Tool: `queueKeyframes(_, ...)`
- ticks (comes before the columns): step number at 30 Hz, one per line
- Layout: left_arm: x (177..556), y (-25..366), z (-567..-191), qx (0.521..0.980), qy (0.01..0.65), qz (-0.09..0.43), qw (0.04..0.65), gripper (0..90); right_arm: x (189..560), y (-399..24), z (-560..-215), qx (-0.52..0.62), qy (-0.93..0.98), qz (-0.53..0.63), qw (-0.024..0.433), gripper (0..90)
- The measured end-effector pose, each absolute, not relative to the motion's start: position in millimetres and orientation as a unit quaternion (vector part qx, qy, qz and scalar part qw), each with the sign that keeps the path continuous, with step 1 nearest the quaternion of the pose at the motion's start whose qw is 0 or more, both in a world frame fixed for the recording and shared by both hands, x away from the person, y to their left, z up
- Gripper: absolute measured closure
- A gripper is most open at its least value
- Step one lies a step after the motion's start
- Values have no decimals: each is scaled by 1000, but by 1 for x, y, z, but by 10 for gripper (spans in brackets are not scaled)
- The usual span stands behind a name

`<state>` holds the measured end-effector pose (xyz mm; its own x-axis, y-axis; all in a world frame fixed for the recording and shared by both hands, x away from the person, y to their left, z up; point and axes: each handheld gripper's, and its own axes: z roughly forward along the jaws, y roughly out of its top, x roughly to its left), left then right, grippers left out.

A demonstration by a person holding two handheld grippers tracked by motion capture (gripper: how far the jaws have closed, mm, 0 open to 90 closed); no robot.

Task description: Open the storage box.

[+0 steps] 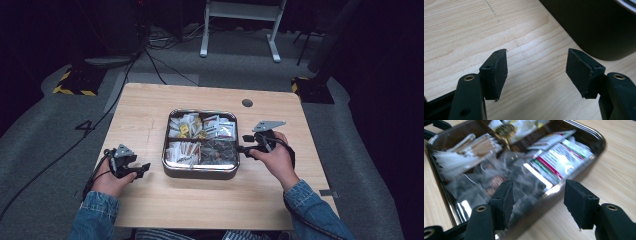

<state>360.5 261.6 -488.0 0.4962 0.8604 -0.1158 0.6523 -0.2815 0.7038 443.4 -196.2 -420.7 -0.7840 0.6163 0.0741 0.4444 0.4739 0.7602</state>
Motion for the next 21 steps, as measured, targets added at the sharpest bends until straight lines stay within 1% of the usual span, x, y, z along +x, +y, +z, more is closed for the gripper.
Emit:
queueKeyframes(7, 353, 266, -485, 787, 481, 148, 357, 345, 451, -172, -415, 289, 860, 409, 103, 413)
queueKeyframes(8, 352, 266, -483, 786, 479, 146, 362, 347, 454, -162, -413, 282, 863, 407, 101, 413)
queueKeyframes(13, 352, 263, -478, 784, 474, 146, 373, 349, 459, -142, -411, 270, 870, 400, 101, 418)
queueKeyframes(21, 357, 261, -474, 783, 474, 140, 378, 351, 466, -116, -416, 261, 875, 397, 95, 405)
